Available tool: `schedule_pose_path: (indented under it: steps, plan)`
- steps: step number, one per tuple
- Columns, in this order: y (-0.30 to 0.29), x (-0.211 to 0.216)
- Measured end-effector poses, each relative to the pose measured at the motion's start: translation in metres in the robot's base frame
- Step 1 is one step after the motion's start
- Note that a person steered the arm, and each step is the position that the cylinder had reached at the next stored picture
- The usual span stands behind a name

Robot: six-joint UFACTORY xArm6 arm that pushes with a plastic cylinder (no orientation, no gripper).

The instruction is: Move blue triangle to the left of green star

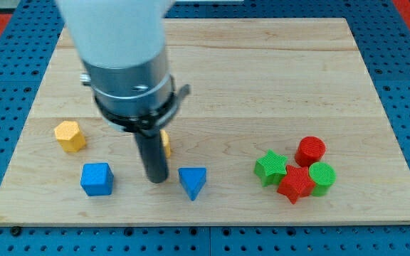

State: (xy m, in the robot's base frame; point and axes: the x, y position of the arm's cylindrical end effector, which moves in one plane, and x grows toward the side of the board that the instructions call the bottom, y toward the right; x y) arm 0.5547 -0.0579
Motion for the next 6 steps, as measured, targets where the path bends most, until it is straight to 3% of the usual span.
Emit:
schedule_pose_path:
  steps: [2, 3, 4, 6]
  plan:
    - [-0.007, 0.011]
    - [0.031, 0.036]
    - [0.081, 0.031]
    - [0.063, 0.064]
